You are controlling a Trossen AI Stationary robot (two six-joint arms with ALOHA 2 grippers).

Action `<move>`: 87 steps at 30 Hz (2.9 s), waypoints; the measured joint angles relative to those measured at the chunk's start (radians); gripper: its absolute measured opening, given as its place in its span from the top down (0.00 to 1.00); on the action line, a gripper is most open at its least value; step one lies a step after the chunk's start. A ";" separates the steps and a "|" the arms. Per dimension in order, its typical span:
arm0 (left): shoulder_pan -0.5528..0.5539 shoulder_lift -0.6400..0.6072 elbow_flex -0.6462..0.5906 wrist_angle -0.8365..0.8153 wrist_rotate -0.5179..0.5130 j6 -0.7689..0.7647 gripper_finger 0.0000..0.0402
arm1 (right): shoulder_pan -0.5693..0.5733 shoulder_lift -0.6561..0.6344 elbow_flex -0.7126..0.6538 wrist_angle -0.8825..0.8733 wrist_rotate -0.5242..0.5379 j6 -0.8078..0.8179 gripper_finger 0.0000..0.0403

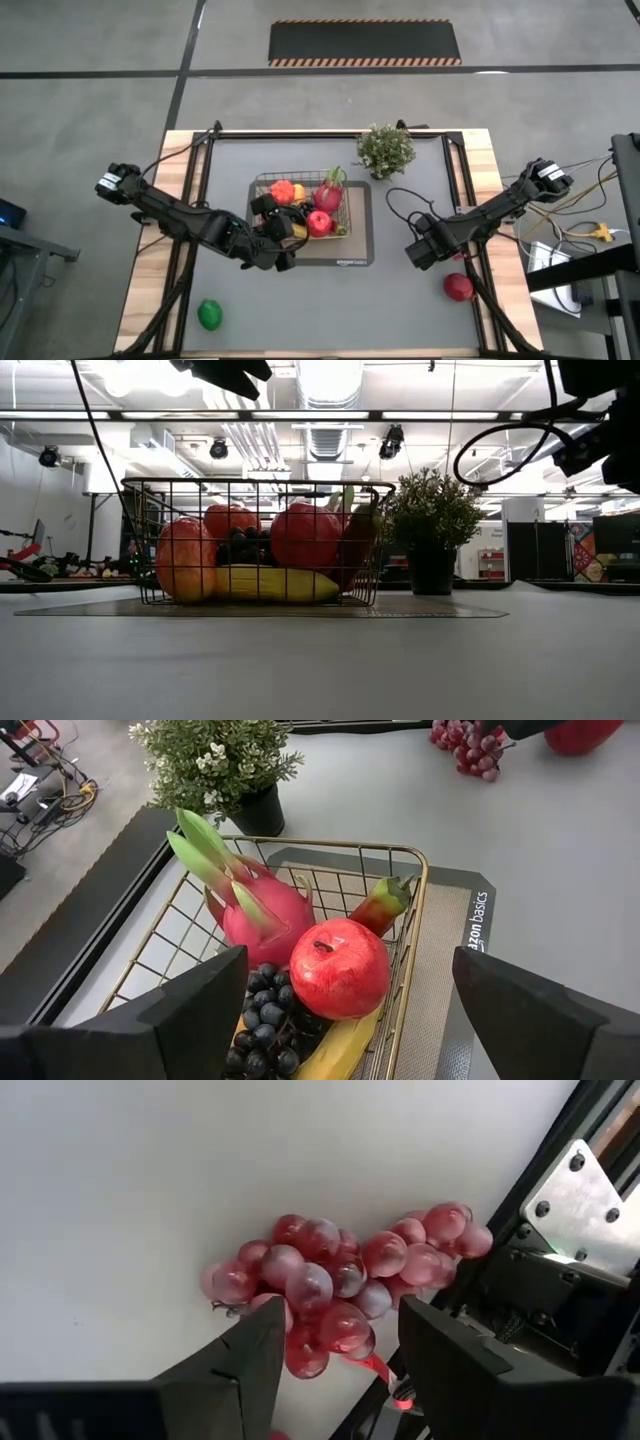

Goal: Build produce basket
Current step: Put the grapes into the wire basket

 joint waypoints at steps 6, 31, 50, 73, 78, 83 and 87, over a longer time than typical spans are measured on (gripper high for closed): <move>0.000 0.000 0.000 0.000 0.000 -0.001 0.17 | 0.010 0.000 -0.005 0.014 -0.001 -0.003 0.54; 0.000 0.000 0.000 0.000 0.000 0.001 0.17 | 0.035 -0.001 -0.094 0.202 -0.080 0.042 0.93; 0.000 0.000 0.000 0.000 0.000 0.001 0.17 | 0.036 -0.052 0.012 0.202 0.064 -0.091 0.98; 0.000 0.000 -0.007 0.001 -0.006 0.002 0.17 | 0.038 0.088 -0.020 0.093 -0.105 -0.016 0.32; 0.000 0.000 -0.019 0.001 -0.008 0.002 0.17 | 0.038 0.155 -0.063 0.095 -0.070 0.091 0.24; 0.000 0.001 -0.034 0.002 -0.008 0.002 0.17 | 0.038 0.213 -0.067 0.113 -0.051 0.120 0.25; 0.000 0.001 -0.052 0.000 -0.008 0.000 0.17 | 0.037 0.253 -0.066 0.144 -0.046 0.112 0.34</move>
